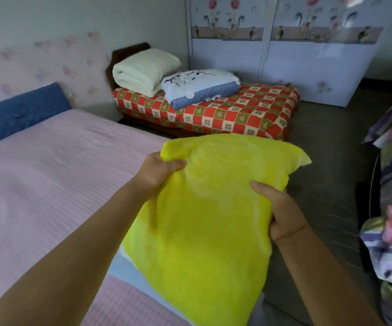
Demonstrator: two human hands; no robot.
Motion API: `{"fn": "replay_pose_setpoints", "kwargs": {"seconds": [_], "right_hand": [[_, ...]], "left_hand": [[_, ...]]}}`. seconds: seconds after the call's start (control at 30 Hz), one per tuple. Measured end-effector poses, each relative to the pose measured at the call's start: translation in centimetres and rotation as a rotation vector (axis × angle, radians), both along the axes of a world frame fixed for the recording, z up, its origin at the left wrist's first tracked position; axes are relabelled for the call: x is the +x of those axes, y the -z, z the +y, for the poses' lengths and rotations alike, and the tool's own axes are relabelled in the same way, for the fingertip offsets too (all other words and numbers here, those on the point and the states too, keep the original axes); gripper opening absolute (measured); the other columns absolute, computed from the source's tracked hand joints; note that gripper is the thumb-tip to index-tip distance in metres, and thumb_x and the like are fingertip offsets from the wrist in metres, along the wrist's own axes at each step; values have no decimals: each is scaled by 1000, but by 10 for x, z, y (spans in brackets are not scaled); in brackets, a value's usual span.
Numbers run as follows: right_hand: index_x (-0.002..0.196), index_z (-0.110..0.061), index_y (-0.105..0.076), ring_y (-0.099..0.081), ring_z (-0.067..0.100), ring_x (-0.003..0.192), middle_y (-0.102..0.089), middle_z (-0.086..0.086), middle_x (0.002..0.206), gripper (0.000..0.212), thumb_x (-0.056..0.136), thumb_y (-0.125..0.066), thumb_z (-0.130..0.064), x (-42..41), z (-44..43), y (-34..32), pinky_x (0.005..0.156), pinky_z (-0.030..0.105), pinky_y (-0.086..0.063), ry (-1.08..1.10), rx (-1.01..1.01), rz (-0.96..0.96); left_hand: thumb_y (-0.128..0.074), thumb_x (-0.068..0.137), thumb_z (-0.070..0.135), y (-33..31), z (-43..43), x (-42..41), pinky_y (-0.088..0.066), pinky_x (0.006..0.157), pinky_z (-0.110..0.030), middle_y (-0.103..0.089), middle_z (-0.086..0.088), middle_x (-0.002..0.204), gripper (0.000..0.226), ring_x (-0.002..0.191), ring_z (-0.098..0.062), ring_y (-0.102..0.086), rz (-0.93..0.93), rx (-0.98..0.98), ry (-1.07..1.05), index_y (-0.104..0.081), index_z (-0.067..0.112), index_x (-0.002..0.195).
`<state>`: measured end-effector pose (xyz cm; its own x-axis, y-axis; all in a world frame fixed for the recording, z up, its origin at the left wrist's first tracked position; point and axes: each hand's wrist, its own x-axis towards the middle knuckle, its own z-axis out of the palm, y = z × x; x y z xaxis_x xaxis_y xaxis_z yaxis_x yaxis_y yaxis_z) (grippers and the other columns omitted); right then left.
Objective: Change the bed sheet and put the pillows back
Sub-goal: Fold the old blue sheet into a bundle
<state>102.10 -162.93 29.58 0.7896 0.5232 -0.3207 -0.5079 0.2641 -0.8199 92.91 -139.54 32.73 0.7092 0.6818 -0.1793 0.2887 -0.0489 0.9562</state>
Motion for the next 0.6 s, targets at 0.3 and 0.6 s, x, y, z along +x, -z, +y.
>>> {"fn": "replay_pose_setpoints", "kwargs": {"seconds": [0.3,0.6], "right_hand": [[100,-15,-66,-69,27,81,-74,9,91,16,86,-62,-8,-151,-56,13,75,42,-54,-168,17,81],[114,-10,-66,-71,30,83,-73,14,102,38,77,-70,-16,-299,-61,46,73,42,-55,-311,-1,190]], "left_hand": [[-78,78,16,22,-68,-183,-54,67,-29,-72,-7,83,12,70,-20,-68,73,14,-182,-69,16,87],[-82,57,28,39,-96,-360,-59,73,-39,-74,-11,82,36,72,-25,-70,193,-60,-300,-71,13,88]]}}
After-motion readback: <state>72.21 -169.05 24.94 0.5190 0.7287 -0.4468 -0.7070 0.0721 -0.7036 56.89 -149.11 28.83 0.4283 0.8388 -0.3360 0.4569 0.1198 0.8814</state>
